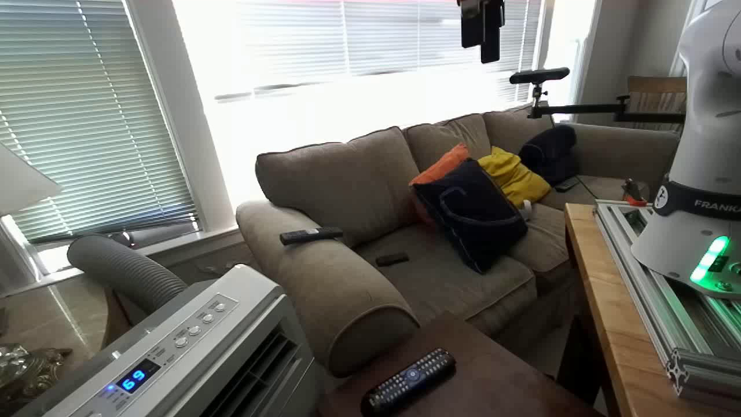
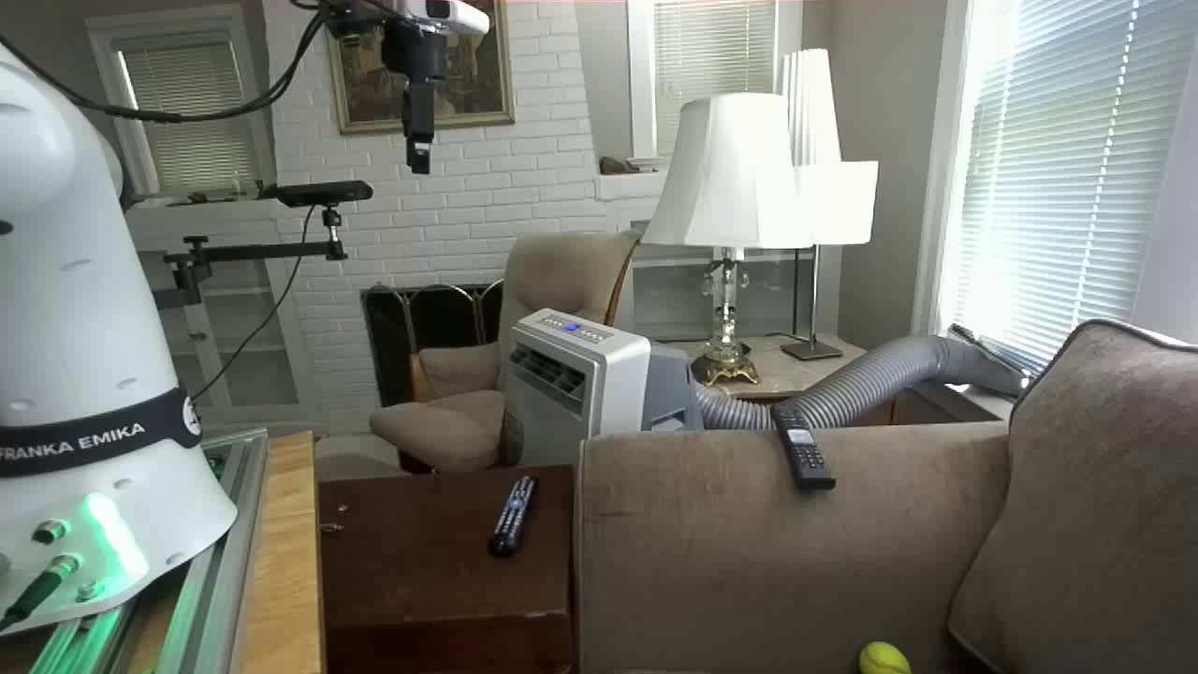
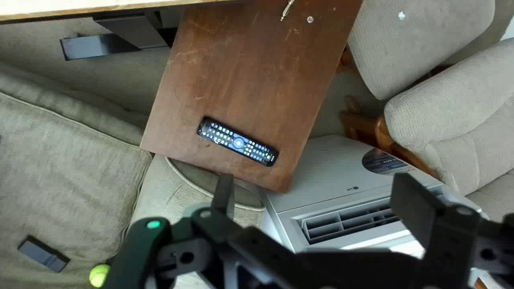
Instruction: Put the remote on the side table
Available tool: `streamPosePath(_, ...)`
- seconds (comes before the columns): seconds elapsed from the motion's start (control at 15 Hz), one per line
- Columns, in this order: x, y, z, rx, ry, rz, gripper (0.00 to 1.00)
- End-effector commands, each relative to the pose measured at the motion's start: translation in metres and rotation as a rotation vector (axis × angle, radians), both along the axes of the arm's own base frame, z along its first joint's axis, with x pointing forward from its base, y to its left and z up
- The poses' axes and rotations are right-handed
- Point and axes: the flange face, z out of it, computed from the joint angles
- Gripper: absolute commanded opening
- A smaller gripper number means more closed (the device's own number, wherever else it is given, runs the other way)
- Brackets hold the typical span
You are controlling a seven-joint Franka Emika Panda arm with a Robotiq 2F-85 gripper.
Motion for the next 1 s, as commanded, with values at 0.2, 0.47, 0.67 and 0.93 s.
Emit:
streamPosePath(0.2,0.0,0.0,0.001,0.0,0.001,0.0,1.0)
streamPosePath(0.47,0.005,0.002,-0.002,0.011,-0.014,-0.019,1.0)
streamPosePath(0.67,0.028,0.006,-0.008,0.032,-0.07,-0.001,1.0)
streamPosePath(0.93,0.085,0.015,-0.028,0.055,-0.174,0.029,1.0)
